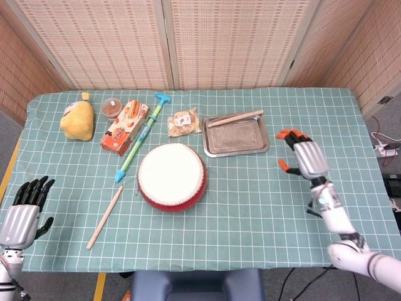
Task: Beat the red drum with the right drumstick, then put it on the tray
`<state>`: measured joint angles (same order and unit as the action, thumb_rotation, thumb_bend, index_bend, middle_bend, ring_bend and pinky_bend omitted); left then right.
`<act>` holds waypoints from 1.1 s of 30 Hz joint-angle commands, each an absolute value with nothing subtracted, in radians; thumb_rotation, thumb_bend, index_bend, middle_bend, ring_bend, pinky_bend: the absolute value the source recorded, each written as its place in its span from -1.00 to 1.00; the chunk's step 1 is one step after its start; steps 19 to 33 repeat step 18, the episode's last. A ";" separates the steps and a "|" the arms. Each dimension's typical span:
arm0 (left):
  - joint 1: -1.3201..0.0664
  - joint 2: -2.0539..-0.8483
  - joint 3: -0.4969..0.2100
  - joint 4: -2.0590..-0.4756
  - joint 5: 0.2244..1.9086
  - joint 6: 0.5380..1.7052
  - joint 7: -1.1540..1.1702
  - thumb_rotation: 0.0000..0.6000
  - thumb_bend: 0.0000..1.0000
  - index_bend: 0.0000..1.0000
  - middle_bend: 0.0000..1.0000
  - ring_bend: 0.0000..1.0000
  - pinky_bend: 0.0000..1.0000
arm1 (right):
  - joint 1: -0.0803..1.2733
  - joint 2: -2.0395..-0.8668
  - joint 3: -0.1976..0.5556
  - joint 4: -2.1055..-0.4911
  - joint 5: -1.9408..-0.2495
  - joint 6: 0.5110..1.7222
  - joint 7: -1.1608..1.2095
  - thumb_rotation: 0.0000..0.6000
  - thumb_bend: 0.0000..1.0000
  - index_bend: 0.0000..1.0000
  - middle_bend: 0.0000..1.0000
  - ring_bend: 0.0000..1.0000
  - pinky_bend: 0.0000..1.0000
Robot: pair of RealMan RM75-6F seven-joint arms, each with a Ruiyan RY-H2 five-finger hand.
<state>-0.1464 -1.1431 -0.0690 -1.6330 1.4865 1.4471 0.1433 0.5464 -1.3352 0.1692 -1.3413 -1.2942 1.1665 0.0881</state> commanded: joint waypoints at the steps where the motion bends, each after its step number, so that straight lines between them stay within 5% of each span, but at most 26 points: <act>1: -0.154 -1.144 -0.073 -1.645 1.494 1.448 0.157 1.00 -0.49 -1.00 -1.00 -1.00 -0.99 | 0.365 -1.171 0.089 -1.541 -1.301 1.323 0.004 1.00 -0.32 -0.59 -0.62 -0.75 -0.49; 7: -0.163 -1.144 -0.080 -1.661 1.502 1.455 0.173 1.00 -0.50 -1.00 -1.00 -1.00 -0.99 | 0.258 -1.118 0.026 -1.618 -1.389 1.420 0.089 1.00 -0.32 -0.72 -0.62 -0.87 -0.64; 12: -0.163 -1.146 -0.081 -1.667 1.504 1.463 0.181 1.00 -0.49 -1.00 -1.00 -1.00 -0.99 | 0.196 -1.098 -0.005 -1.657 -1.440 1.481 0.121 1.00 -0.32 -0.85 -0.72 -1.00 -1.00; 33: -0.167 -1.147 -0.079 -1.668 1.501 1.457 0.186 1.00 -0.49 -1.00 -1.00 -1.00 -0.99 | 0.149 -1.083 -0.019 -1.700 -1.469 1.521 0.090 1.00 -0.32 -0.94 -0.80 -1.00 -1.00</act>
